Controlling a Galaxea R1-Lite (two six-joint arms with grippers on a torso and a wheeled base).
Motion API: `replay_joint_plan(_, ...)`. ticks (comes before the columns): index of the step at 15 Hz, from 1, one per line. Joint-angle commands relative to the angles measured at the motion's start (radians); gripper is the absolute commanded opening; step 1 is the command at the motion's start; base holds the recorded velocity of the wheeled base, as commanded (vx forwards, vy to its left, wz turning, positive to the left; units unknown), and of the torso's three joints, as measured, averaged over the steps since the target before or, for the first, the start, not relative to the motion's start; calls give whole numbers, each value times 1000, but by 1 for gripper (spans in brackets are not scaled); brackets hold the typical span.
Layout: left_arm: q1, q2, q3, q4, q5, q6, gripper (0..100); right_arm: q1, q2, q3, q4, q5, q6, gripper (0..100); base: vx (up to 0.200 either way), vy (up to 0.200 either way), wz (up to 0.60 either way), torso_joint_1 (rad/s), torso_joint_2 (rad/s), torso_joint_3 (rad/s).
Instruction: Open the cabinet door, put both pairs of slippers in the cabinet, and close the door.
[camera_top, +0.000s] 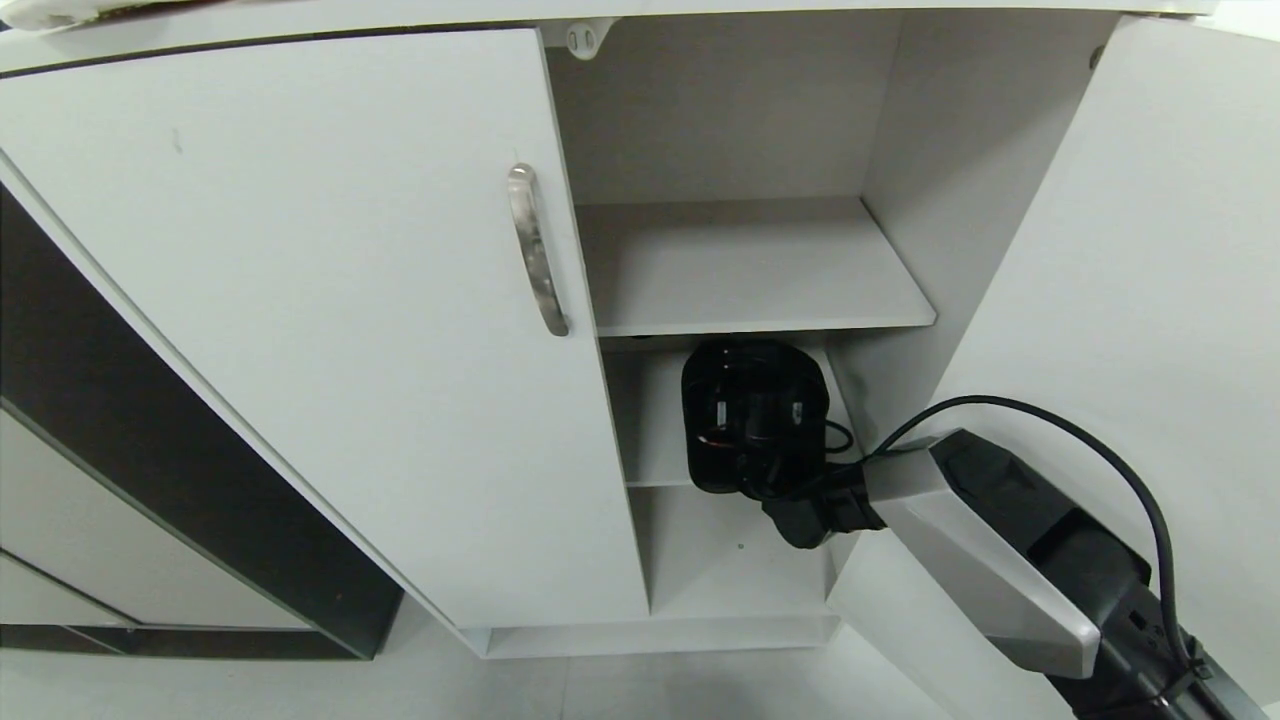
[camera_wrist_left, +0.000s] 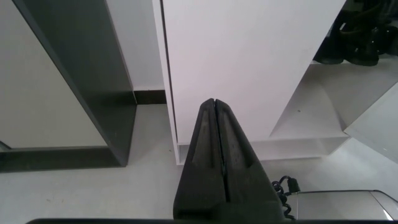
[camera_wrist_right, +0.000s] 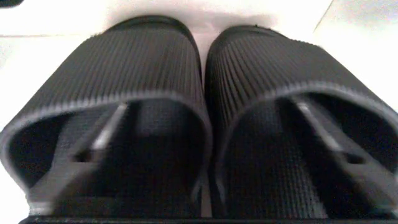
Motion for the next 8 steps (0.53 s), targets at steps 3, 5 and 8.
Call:
replay_joint_plan(3, 0, 2, 0, 0, -1, 0, 0, 60, -231, 383, -183, -1, -4, 100, 0, 0, 0, 0, 0, 0)
replay_joint_plan(5, 0, 2, 0, 0, -1, 0, 0, 93, -364, 613, -265, 5, -4, 100, 0, 0, 0, 0, 0, 0)
replay_joint_plan(8, 0, 2, 0, 0, -1, -2, 0, 130, -490, 862, -393, 52, -4, 100, -200, 0, 0, 2, -1, 5)
